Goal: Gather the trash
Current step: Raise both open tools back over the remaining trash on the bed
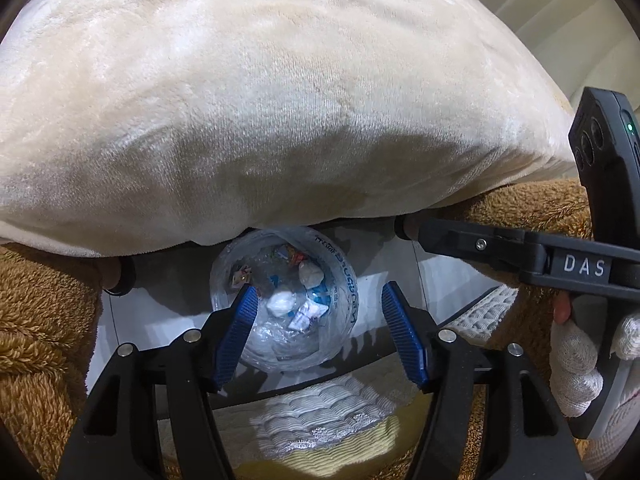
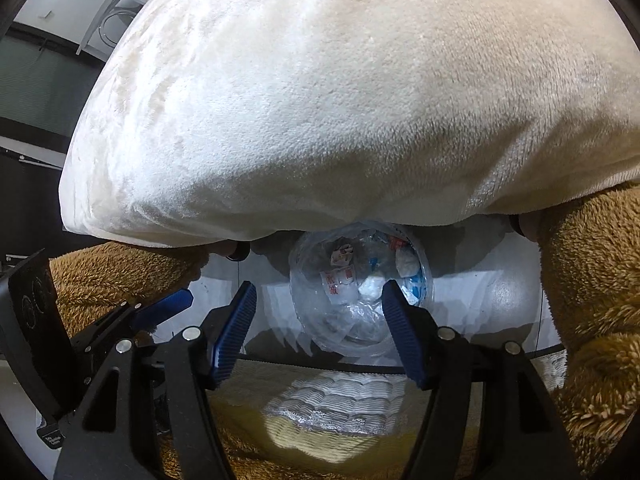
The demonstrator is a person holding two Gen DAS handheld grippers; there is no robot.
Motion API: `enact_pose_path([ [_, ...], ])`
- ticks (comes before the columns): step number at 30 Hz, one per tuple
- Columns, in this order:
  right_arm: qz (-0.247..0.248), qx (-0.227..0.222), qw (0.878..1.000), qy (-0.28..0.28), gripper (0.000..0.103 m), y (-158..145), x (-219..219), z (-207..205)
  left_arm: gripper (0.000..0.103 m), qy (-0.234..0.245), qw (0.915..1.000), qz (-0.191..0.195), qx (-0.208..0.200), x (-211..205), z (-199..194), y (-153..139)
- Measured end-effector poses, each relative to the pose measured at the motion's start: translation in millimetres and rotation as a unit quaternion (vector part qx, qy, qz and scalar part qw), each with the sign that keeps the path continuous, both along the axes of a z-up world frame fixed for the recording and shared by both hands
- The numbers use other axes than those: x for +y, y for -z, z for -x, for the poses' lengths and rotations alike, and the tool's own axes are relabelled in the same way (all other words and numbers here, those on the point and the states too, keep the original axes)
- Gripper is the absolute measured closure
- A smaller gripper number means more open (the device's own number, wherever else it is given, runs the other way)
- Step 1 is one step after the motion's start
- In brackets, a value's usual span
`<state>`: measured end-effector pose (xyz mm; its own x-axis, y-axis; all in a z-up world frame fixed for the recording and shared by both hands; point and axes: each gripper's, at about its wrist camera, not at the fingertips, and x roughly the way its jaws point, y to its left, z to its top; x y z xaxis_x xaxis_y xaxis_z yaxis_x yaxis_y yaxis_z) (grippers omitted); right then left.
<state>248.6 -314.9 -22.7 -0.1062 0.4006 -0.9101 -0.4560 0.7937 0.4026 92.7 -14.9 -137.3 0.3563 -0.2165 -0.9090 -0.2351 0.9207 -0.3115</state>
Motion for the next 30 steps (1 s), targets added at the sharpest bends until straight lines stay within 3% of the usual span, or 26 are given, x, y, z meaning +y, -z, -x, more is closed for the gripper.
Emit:
enact_pose_path([
  [7,-0.068,-0.059,0.996,-0.005,0.038,-34.6,-12.5,2.5,0.040,-0.011,0.9986,0.007,-0.052,9.5,8.6,-19.6],
  [13,-0.121,-0.127,0.985,-0.005,0.038,-68.4,-20.5,6.7,0.040,-0.018,0.9953,-0.004,-0.096,16.7,11.7,-37.9],
  [18,-0.130,-0.189,0.973,-0.009,0.038,-92.1,-17.7,4.5,0.040,-0.020,0.9898,-0.025,-0.139,22.6,12.5,-57.9],
  [26,-0.119,-0.233,0.965,-0.007,0.036,-106.1,-2.7,-15.8,0.040,-0.012,0.9817,-0.059,-0.180,32.2,5.7,-88.0],
  [30,-0.143,-0.267,0.953,0.001,0.032,-123.2,5.5,-26.5,0.040,-0.018,0.9791,-0.066,-0.192,43.9,-3.9,-100.5],
])
